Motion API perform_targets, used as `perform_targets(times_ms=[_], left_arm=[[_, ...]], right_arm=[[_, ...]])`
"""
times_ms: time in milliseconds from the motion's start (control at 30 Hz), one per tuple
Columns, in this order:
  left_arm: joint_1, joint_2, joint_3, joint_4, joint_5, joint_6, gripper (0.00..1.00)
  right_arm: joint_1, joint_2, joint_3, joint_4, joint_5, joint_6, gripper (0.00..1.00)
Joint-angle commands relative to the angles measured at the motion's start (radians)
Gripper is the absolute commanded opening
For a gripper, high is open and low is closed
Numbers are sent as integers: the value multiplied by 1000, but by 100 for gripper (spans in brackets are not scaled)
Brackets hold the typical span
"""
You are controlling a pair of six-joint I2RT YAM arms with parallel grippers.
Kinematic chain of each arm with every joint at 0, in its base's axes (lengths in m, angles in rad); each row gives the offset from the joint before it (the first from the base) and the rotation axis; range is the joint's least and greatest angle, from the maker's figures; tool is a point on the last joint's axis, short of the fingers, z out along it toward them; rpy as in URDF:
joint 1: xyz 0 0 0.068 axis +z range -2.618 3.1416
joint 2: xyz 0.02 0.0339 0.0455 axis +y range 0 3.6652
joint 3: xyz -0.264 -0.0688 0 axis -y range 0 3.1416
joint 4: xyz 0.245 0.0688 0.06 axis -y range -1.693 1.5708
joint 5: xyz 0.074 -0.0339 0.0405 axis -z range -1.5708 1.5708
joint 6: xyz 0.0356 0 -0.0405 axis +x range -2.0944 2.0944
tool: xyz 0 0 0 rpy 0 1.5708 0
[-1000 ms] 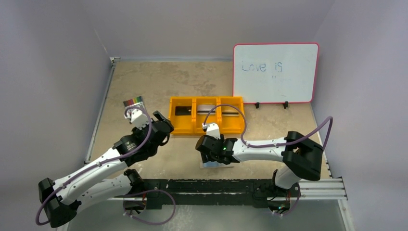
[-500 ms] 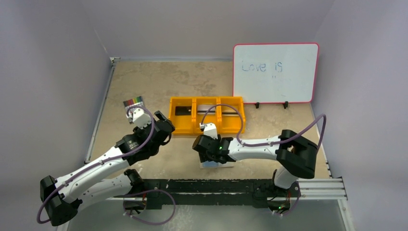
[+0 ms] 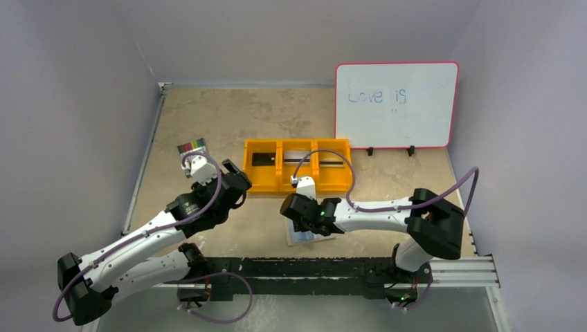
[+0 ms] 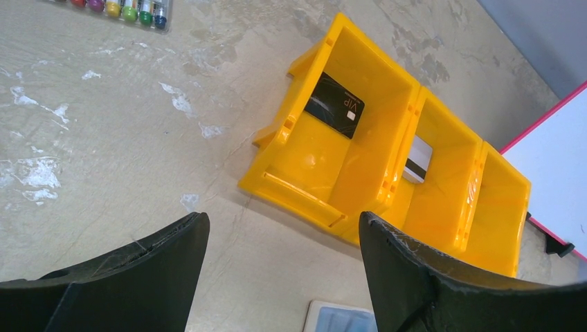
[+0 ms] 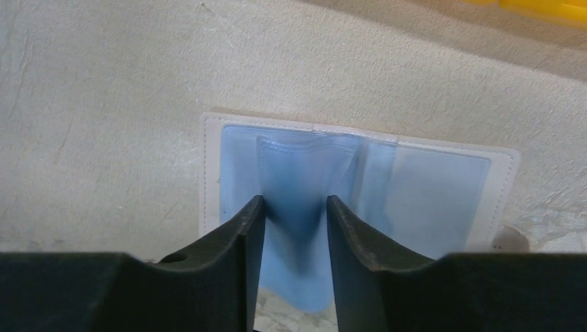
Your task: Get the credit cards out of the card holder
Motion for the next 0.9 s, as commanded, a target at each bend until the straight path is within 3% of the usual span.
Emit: perform_targets(times_ms=[0, 200, 300, 567, 733, 867], left_arm=[[0, 30, 15, 41, -4, 26, 79], [1, 90, 25, 72, 42, 38, 79], [0, 110, 27, 95, 63, 49, 78], [0, 170, 43, 164, 148, 123, 78], [0, 208, 52, 179, 184, 137, 78], [0, 225, 52, 201, 208, 148, 78]], right_arm=[[1, -74, -46, 76, -30, -10, 36], [-27, -132, -91, 128, -34, 34, 24], [-38, -140, -101, 144, -24, 49, 23], [-217, -242, -270, 384, -286, 46, 31], [-293, -324, -344, 399, -320, 64, 34], [-319, -354, -339, 290, -256, 65, 39]])
